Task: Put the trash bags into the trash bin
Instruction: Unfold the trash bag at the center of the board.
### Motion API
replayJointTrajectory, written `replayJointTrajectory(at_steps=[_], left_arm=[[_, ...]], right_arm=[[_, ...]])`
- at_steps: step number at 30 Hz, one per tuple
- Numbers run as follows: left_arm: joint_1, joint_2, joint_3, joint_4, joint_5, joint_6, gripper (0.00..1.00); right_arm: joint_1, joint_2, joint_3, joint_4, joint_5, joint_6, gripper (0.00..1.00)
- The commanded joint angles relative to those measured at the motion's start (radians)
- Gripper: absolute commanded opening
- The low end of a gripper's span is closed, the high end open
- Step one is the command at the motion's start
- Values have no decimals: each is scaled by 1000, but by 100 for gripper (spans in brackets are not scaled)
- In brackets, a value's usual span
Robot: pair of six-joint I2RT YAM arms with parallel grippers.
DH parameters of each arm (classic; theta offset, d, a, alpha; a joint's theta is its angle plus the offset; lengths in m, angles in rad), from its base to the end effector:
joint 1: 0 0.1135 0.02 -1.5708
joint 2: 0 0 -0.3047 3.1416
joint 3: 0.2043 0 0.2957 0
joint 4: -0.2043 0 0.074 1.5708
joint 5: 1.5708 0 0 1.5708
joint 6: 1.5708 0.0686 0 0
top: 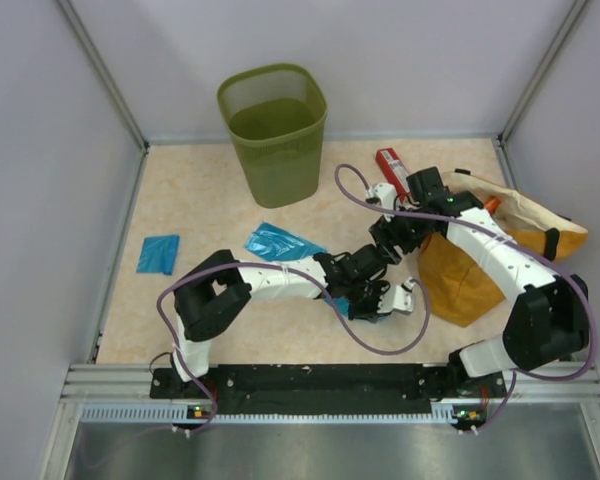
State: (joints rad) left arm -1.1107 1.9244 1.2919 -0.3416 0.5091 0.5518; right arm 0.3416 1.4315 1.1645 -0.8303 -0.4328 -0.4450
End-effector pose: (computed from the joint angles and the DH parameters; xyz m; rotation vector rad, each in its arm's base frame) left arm 0.1786 -0.4358 0.1658 2.0420 1.5838 -0.8628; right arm 0.3060 0.1393 0.2754 -1.1234 2.3478 0.5382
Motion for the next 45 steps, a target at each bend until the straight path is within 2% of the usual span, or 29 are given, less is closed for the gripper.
replayJointTrajectory(at_steps=[1,5,11,16,23,31,40,45], left_arm=[[0,-24,-6,55,-67,-12,2],[6,-47,10,0,-98,-4,0],[54,-192,-42,-27,-104,-24,0],[164,-338,-60,-50,-58,-81,0],[310,-452,-48,-68,0,-160,0],[371,-469,-36,-1,-58,-311,0],[390,-478,-11,111,-44,-475,0],[390,-475,6,159,-44,-547,0]], right_arm=[[-16,-52,-11,10,-21,-14,68],[-16,-71,-20,8,-14,-11,67],[-19,-105,-11,-4,3,-6,67],[-19,-131,18,-35,-53,12,67],[-19,-129,104,-90,-181,35,71],[-20,-99,242,-132,-313,77,74],[-21,26,247,-116,-478,100,71],[-21,63,244,-67,-501,123,67]])
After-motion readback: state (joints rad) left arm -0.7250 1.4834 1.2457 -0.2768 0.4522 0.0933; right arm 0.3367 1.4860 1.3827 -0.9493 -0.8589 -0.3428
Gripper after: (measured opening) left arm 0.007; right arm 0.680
